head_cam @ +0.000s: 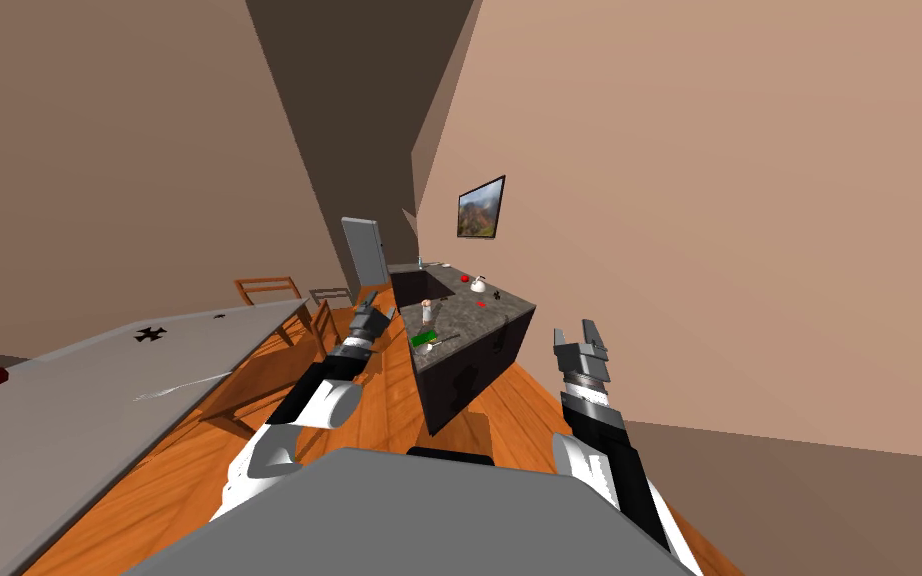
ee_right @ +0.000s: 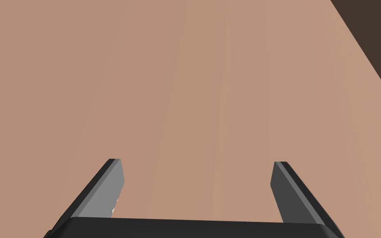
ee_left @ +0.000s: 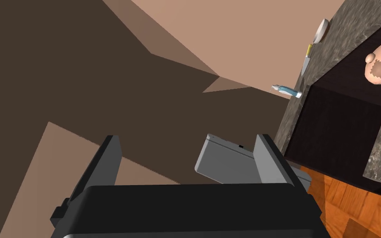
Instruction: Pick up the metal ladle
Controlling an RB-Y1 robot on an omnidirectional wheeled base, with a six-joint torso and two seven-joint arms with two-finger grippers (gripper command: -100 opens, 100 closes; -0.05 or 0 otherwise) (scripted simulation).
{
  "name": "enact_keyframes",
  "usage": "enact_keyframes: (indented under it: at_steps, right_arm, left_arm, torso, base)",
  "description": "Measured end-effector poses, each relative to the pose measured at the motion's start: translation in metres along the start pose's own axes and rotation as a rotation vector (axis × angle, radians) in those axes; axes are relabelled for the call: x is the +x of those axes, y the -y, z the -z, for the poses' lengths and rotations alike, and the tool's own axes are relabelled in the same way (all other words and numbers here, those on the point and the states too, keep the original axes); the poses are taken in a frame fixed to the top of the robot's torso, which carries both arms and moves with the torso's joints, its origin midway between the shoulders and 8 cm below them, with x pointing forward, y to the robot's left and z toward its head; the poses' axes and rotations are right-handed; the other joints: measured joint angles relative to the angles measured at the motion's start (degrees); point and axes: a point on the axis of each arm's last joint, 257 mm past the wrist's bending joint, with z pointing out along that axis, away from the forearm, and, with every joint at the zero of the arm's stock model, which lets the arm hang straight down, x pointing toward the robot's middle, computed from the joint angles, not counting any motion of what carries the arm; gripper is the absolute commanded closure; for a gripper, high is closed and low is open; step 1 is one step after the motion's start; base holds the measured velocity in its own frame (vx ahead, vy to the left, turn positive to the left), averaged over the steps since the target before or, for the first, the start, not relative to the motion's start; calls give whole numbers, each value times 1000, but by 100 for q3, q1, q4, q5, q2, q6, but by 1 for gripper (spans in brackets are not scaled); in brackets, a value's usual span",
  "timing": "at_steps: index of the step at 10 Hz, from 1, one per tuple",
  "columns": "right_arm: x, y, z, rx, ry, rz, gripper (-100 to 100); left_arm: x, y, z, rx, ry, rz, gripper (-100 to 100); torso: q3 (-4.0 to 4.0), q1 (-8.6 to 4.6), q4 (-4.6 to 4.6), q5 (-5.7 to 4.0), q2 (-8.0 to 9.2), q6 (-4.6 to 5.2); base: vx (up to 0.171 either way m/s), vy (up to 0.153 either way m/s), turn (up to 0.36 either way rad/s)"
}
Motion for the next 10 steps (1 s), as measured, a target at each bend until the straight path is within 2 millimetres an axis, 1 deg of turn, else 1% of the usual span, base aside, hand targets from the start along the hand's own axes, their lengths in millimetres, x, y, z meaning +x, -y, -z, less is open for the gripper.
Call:
enact_keyframes:
  at_steps: [6, 10]
  right_arm:
    - [0, 0, 0, 0, 0, 0, 0]
    - [0, 0, 0, 0, 0, 0, 0]
  left_arm:
    - [-3, -18, -15, -97, -9, 126, -100]
    - [-3, -34, -24, -178, -13, 215, -100]
  torso:
    - [-1, -6, 0, -1, -2, 0]
    - [-2, -10, -1, -2, -3, 0]
  base:
    - [2, 6, -34]
    - [7, -5, -37]
